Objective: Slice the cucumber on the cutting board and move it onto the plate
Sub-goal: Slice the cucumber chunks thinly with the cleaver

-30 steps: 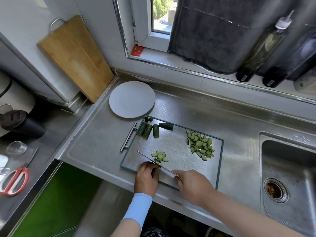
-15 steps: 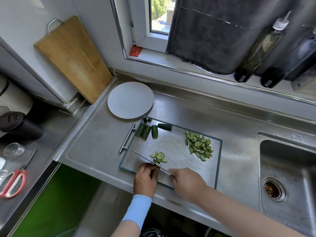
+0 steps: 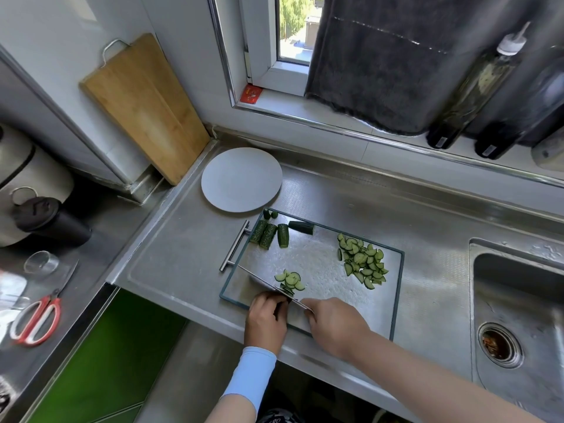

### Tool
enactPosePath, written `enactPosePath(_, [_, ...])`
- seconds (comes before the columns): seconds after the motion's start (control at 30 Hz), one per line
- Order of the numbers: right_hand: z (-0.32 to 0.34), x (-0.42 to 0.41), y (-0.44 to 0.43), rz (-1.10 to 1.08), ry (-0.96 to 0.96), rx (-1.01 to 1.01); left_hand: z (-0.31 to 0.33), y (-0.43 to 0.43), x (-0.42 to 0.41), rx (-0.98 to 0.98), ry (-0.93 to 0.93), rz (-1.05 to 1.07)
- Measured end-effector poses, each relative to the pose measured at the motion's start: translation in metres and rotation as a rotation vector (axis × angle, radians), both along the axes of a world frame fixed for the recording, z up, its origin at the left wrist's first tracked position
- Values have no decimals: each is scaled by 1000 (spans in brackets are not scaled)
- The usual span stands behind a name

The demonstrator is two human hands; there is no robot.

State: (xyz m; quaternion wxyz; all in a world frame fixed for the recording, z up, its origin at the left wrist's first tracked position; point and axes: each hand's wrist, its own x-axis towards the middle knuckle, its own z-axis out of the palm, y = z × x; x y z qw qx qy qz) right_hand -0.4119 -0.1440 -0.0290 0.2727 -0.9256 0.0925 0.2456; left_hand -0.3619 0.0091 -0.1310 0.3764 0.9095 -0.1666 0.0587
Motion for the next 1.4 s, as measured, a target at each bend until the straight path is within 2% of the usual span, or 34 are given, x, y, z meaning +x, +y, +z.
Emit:
enactPosePath(0.37, [8, -26, -15, 36, -18, -54, 1, 1, 2, 18, -15, -2])
enactPosePath(0.8, [-5, -2, 1, -65, 58, 8, 0, 1, 1, 1, -5, -5])
enactPosePath(1.4, [1, -24, -11, 41, -73, -27, -4, 3, 1, 25, -29, 8])
